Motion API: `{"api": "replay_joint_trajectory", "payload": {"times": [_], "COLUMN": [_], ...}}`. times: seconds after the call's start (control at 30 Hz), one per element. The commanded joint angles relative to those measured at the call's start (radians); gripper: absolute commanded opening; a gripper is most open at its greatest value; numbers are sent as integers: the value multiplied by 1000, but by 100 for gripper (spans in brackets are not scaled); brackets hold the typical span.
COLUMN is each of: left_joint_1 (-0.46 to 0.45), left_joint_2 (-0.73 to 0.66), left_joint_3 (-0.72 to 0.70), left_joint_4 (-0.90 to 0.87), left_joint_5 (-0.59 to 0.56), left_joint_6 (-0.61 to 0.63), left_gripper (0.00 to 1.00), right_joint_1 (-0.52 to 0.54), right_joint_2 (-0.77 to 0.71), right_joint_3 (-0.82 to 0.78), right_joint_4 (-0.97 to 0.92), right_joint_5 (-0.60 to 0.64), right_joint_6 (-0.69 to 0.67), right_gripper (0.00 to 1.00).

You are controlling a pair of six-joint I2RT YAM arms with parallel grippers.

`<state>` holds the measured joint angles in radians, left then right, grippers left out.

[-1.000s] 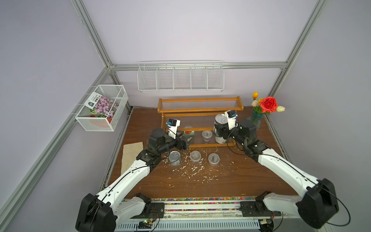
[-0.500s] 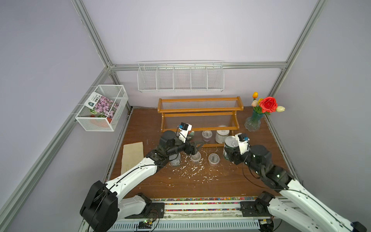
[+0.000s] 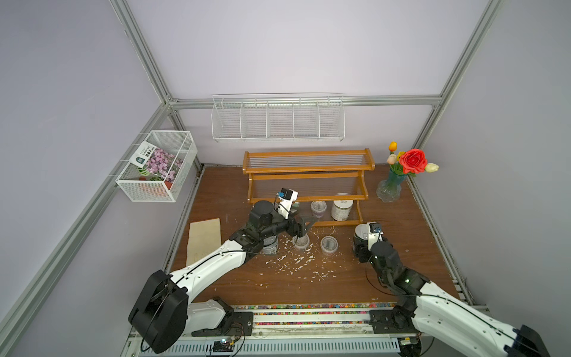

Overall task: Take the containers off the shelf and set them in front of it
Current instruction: Place the container at the center of the board.

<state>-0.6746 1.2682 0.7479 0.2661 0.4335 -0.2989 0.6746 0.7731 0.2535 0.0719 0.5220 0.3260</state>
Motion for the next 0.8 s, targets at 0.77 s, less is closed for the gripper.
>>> {"api": "replay_joint_trajectory", "payload": {"times": [0.77], "left_joint_1": [53], "left_joint_2": [-68], "left_joint_3": [-59], "left_joint_4": [-91], "left_joint_5": [-78], "left_joint_6": [49], "left_gripper": [93], "right_joint_1": [3], "right_joint_2": [166], "right_joint_3": [-39], "right_joint_4": [242], "right_joint_5": [42], "right_joint_6": [48], "right_gripper": [94]}}
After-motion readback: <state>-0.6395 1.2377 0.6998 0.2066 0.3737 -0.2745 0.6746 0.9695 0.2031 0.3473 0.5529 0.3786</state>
